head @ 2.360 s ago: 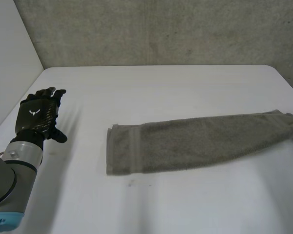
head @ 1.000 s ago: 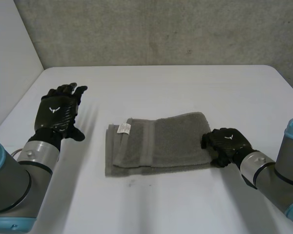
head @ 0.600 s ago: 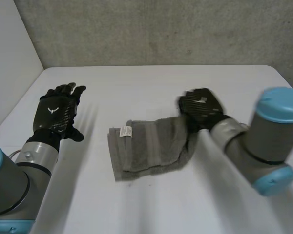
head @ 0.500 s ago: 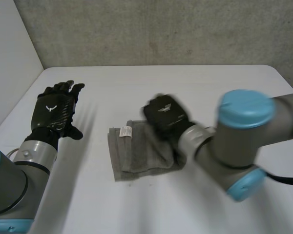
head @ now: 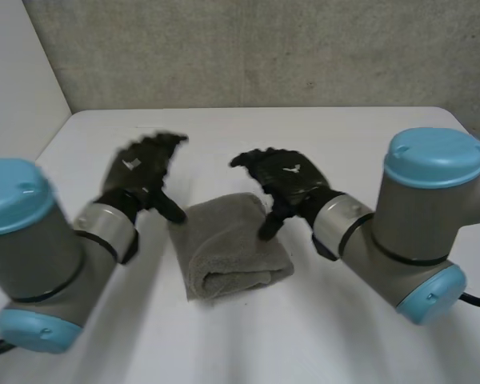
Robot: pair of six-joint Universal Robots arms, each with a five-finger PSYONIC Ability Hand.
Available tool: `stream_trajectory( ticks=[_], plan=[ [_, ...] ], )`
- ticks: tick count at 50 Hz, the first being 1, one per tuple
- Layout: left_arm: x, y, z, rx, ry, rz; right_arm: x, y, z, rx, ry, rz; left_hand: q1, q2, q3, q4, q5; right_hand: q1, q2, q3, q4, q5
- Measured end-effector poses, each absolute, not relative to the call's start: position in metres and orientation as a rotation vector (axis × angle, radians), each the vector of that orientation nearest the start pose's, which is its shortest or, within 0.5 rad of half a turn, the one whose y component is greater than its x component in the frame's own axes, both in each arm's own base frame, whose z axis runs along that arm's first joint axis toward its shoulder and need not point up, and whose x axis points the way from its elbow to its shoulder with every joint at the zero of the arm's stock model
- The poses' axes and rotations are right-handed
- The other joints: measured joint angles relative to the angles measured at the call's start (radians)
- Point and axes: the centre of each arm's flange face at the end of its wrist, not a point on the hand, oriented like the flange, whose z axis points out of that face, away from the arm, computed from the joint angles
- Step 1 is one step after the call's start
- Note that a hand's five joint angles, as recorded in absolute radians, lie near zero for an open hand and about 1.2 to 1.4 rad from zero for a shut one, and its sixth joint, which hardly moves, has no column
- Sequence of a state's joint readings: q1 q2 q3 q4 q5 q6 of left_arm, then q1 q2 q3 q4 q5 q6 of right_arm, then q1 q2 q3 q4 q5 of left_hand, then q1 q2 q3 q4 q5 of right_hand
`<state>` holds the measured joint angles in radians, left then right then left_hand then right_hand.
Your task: Fold the towel.
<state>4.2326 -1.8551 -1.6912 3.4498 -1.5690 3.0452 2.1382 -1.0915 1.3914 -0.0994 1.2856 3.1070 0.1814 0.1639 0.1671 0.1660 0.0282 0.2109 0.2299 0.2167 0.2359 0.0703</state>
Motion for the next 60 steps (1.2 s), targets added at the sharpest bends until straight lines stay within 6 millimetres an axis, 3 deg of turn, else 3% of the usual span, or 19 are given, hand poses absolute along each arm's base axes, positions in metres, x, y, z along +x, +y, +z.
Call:
stream_trajectory(
  ticks=[4,10,16,20,26,28,30,31,33,35,37,39,42,43,45,60],
  plan=[
    [-0.288,-0.234,0.176,0.463,2.836,-2.03,0.329,-0.253,0.184,-0.77,2.012,-1.487,0.0,0.0,0.0,0.0,0.0,0.0,0.0,0.0,0.0,0.0],
    [-0.284,-0.218,0.144,0.368,2.881,-1.785,0.331,-0.257,0.148,-0.793,2.132,-1.341,0.0,0.0,0.0,0.0,0.0,0.0,0.0,0.0,0.0,-0.001],
    [-0.281,-0.213,0.13,0.34,2.85,-1.716,0.334,-0.261,0.129,-0.864,2.176,-1.301,0.0,0.0,0.0,0.0,-0.001,-0.002,0.0,0.0,0.0,-0.001],
    [-0.282,-0.213,0.132,0.341,2.838,-1.733,0.335,-0.264,0.129,-0.915,2.171,-1.331,0.0,0.0,0.0,0.0,-0.001,-0.004,0.0,0.0,0.0,-0.004],
    [-0.288,-0.22,0.161,0.319,2.795,-1.881,0.331,-0.274,0.164,-0.917,2.108,-1.468,0.0,0.0,0.0,0.0,-0.001,-0.005,0.0,0.0,0.0,-0.006],
    [-0.29,-0.225,0.186,0.292,2.753,-1.996,0.325,-0.28,0.198,-0.883,2.054,-1.579,0.0,0.0,0.0,0.0,-0.002,-0.005,0.0,0.0,0.0,-0.006],
    [-0.29,-0.226,0.193,0.285,2.741,-2.025,0.324,-0.28,0.203,-0.877,2.045,-1.595,0.0,0.0,0.0,0.0,-0.002,-0.005,0.0,0.0,0.0,-0.006],
    [-0.29,-0.23,0.218,0.25,2.692,-2.133,0.314,-0.283,0.236,-0.816,2.007,-1.705,0.0,0.0,0.0,0.0,-0.002,-0.005,0.0,0.0,0.0,-0.006],
    [-0.29,-0.23,0.218,0.25,2.692,-2.133,0.314,-0.283,0.236,-0.816,2.007,-1.705,0.0,0.0,0.0,0.0,-0.002,-0.005,0.0,0.0,0.0,-0.006],
    [-0.281,-0.235,0.27,0.175,2.576,-2.319,0.292,-0.285,0.29,-0.681,1.955,-1.898,0.0,0.0,0.0,0.0,-0.002,-0.005,0.0,0.0,0.0,-0.006],
    [-0.273,-0.237,0.291,0.145,2.521,-2.372,0.281,-0.284,0.311,-0.619,1.94,-1.979,0.0,0.0,0.0,0.0,-0.002,-0.005,0.0,0.0,0.0,-0.006],
    [-0.254,-0.24,0.33,0.104,2.405,-2.436,0.265,-0.28,0.334,-0.547,1.946,-2.076,0.0,0.0,0.0,0.0,-0.002,-0.005,0.0,0.0,-0.002,-0.006],
    [-0.245,-0.24,0.344,0.1,2.362,-2.438,0.256,-0.277,0.344,-0.518,1.971,-2.12,0.0,0.0,0.0,0.0,-0.002,-0.005,0.0,0.0,-0.002,-0.006],
    [-0.234,-0.239,0.361,0.115,2.318,-2.421,0.247,-0.273,0.351,-0.505,2.022,-2.153,0.0,0.0,0.0,0.0,-0.002,-0.005,0.0,0.0,-0.002,-0.006],
    [-0.229,-0.237,0.367,0.14,2.314,-2.394,0.243,-0.271,0.351,-0.508,2.058,-2.157,0.0,0.0,0.0,0.0,-0.002,-0.005,0.0,0.0,-0.002,-0.006],
    [-0.232,-0.219,0.37,0.315,2.431,-2.356,0.234,-0.262,0.35,-0.535,2.125,-2.141,0.0,0.0,0.0,0.0,-0.002,-0.005,0.0,0.0,-0.002,-0.006]
  ],
)
